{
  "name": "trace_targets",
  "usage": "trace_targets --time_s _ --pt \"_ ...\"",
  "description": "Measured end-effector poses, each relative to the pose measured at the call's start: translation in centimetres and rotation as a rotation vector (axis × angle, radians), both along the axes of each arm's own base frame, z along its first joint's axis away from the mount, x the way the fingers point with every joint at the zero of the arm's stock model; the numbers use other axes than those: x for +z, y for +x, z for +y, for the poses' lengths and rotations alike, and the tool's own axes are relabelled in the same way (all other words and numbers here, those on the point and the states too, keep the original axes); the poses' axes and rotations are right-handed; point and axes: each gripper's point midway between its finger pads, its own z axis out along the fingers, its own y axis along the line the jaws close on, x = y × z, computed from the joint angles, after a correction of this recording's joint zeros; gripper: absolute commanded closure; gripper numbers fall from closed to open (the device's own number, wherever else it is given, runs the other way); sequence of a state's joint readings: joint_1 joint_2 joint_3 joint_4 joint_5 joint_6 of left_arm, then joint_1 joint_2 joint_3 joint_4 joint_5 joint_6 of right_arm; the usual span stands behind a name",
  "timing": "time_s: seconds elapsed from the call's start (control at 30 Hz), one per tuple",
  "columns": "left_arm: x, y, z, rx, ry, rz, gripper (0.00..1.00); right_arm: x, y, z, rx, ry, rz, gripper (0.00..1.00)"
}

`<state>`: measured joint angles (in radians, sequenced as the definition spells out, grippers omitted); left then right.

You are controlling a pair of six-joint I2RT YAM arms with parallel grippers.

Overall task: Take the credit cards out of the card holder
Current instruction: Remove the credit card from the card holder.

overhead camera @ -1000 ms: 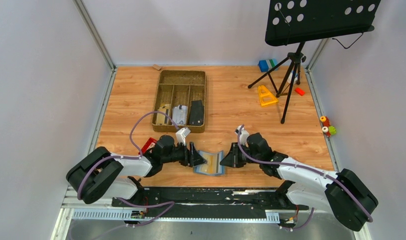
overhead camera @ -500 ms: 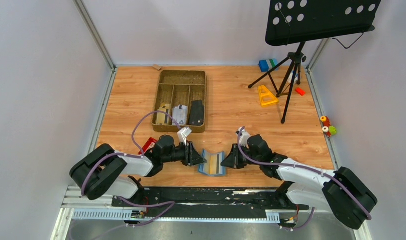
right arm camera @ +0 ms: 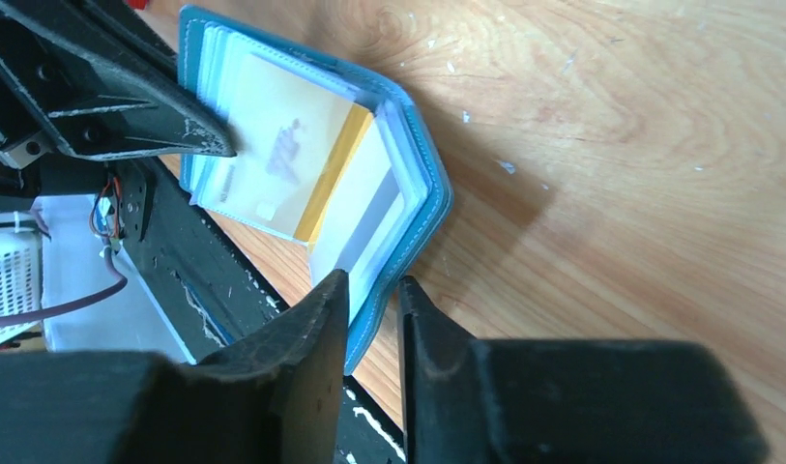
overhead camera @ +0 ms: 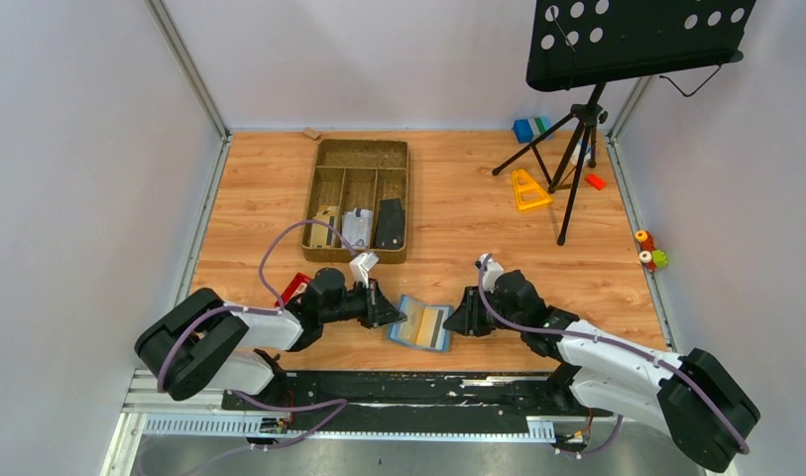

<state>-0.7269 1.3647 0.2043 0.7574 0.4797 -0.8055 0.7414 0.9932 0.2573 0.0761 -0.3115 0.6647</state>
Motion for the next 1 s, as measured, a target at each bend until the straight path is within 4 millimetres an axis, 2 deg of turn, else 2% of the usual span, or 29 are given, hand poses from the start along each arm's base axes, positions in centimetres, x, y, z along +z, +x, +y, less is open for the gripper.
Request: trace_targets --time_s 0.07,0.23,0.4,0.73,1.0 --pt "0.2 0.0 0.1 0.002 0.003 -0.006 1.00 0.1 0.2 -0.4 -0.013 -0.012 -0.018 0.67" --pt "0.5 0.0 0.5 0.010 0.016 -0.022 1.00 0.6 0.4 -0.9 -0.032 -0.028 -0.041 0.67" --pt "0.7 -0.1 0.7 0.016 0.023 -0.028 1.00 1.6 0.5 -1.1 -0.034 -0.036 -0.059 0.56" --pt "1.0 0.0 0.9 0.030 0.028 -0.031 1.00 3.3 0.7 -1.2 -0.029 -0.018 -0.110 0.60" --pt "1.0 0.1 0.9 0.038 0.028 -0.030 1.00 4.2 -0.2 0.7 0.078 0.061 -0.101 0.63"
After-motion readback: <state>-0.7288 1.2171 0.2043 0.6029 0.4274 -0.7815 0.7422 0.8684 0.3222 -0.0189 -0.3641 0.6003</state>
